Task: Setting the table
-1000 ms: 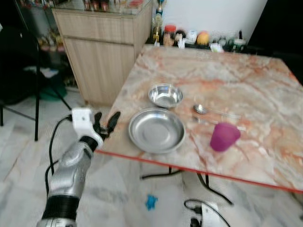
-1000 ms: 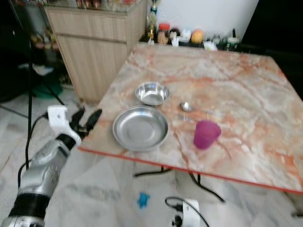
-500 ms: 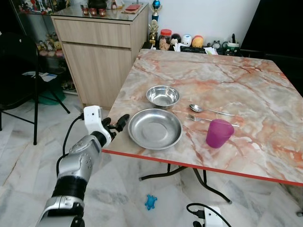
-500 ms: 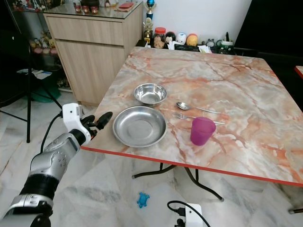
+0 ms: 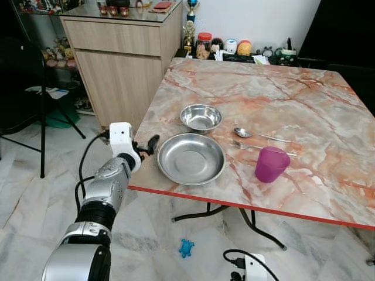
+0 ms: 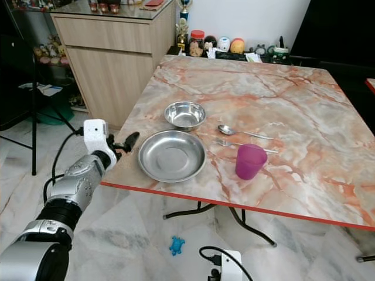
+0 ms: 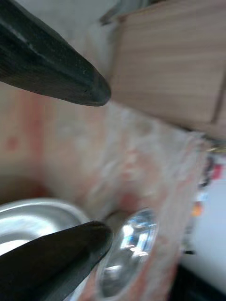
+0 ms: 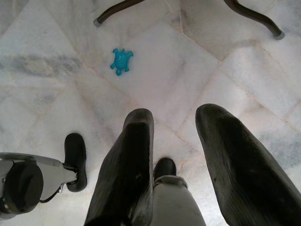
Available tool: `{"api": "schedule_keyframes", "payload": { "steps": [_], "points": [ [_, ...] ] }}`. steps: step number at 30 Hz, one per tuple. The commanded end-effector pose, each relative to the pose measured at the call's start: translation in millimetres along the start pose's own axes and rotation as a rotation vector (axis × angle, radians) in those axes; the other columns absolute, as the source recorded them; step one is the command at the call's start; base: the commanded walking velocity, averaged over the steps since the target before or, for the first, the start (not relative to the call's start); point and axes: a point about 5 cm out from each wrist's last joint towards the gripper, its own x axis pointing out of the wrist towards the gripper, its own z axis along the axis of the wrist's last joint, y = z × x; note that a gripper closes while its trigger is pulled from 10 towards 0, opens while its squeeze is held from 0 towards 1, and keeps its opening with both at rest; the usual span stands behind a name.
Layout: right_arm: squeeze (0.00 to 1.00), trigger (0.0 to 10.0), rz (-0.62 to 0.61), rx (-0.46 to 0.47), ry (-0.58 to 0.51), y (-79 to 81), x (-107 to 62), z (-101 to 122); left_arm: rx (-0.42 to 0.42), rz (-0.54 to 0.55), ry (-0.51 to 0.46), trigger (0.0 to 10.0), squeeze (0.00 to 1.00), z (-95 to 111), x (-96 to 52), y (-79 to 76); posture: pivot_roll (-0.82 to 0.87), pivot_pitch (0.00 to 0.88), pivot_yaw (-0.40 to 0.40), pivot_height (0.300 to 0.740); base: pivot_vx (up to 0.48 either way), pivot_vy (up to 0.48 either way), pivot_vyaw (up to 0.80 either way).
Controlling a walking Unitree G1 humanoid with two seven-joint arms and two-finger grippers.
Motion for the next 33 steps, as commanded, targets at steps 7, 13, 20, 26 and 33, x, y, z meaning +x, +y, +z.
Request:
{"api": "schedule_keyframes", "payload": {
  "steps": [7, 13, 20, 26, 33],
  "points": [
    [0.00, 10.0, -0.114, 0.017, -0.175, -47.9, -6.9, 13.8, 0.337, 0.058, -0.118, 10.0, 0.00, -14.4, -54.7, 36.7, 0.14, 0.002, -0.046, 0.740, 0.000, 0.000, 0.00],
    [0.00, 10.0, -0.210, 0.010, -0.325, -79.9, -18.7, 23.1, 0.372, 0.153, -0.126, 10.0, 0.00, -24.4, -86.2, 57.2, 0.13, 0.001, -0.059, 0.740, 0.000, 0.000, 0.00],
    [0.00, 10.0, -0.306, 0.066, -0.268, -94.8, -30.8, -8.1, 0.385, 0.190, -0.181, 10.0, 0.00, -12.7, -92.5, 56.3, 0.13, 0.000, -0.057, 0.740, 0.000, 0.000, 0.00],
    [0.00, 10.0, -0.269, 0.090, -0.209, -79.2, -33.0, -29.8, 0.351, 0.214, -0.214, 10.0, 0.00, -6.7, -92.0, 55.5, 0.12, 0.000, -0.055, 0.740, 0.000, 0.000, 0.00],
    [0.00, 10.0, -0.248, 0.098, -0.163, -69.4, -31.1, -36.3, 0.292, 0.238, -0.247, 10.0, 0.00, 1.1, -85.9, 52.4, 0.13, 0.000, -0.059, 0.740, 0.000, 0.000, -0.30]
  ]
}}
